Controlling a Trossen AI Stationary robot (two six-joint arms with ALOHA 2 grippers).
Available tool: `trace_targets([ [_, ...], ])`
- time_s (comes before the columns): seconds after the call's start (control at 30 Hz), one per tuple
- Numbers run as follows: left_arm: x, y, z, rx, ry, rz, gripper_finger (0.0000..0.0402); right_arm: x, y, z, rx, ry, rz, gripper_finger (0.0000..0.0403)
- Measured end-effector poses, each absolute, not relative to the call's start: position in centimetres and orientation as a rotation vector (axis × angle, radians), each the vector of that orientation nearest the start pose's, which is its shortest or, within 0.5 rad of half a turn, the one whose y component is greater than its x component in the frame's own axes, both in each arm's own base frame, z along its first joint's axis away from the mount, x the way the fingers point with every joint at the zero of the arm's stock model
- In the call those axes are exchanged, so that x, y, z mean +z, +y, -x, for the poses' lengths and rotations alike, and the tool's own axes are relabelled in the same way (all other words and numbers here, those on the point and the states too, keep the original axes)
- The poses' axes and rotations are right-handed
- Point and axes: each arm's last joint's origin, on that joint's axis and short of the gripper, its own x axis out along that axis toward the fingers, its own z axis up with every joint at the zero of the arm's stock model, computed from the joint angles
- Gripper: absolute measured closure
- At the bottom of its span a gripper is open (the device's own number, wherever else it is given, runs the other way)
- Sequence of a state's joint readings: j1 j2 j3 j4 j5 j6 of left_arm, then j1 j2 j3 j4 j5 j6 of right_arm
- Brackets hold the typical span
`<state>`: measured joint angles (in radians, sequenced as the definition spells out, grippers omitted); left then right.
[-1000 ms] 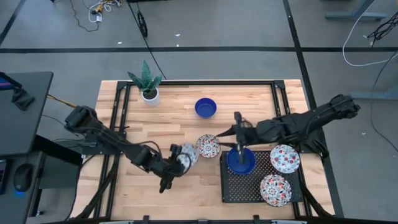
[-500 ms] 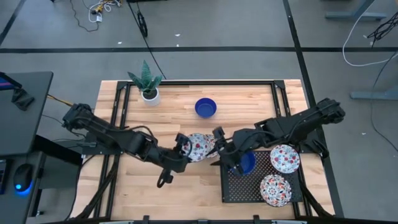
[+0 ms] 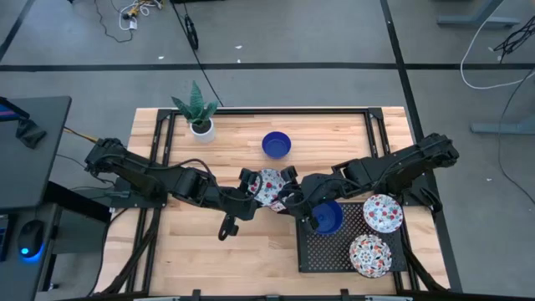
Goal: Pick & Place Mini bowls
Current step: Stack the red patterned bowl on the red patterned bowl on the shelf
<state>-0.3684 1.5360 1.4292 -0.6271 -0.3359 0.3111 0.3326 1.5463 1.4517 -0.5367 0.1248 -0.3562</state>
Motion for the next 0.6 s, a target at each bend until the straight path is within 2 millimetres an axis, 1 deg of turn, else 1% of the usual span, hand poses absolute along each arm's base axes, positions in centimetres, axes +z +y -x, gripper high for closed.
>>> trace_targets([
  [0.23,33.8,-10.0,-31.7,-0.104,0.680,-0.534,0.0386,34.2,10.2,-32.5,0.200,0.629,0.509,0.0239],
  [0.37,33.9,-9.4,-31.9,-0.085,0.678,-0.523,0.0387,34.2,9.7,-32.6,0.168,0.643,0.467,0.0243],
  [0.47,33.9,-9.1,-32.1,-0.076,0.676,-0.517,0.0387,34.1,9.2,-32.6,0.147,0.658,0.458,0.0261],
  [0.6,33.9,-9.1,-32.1,-0.073,0.674,-0.515,0.0382,34.1,8.9,-32.7,0.121,0.668,0.449,0.0297],
])
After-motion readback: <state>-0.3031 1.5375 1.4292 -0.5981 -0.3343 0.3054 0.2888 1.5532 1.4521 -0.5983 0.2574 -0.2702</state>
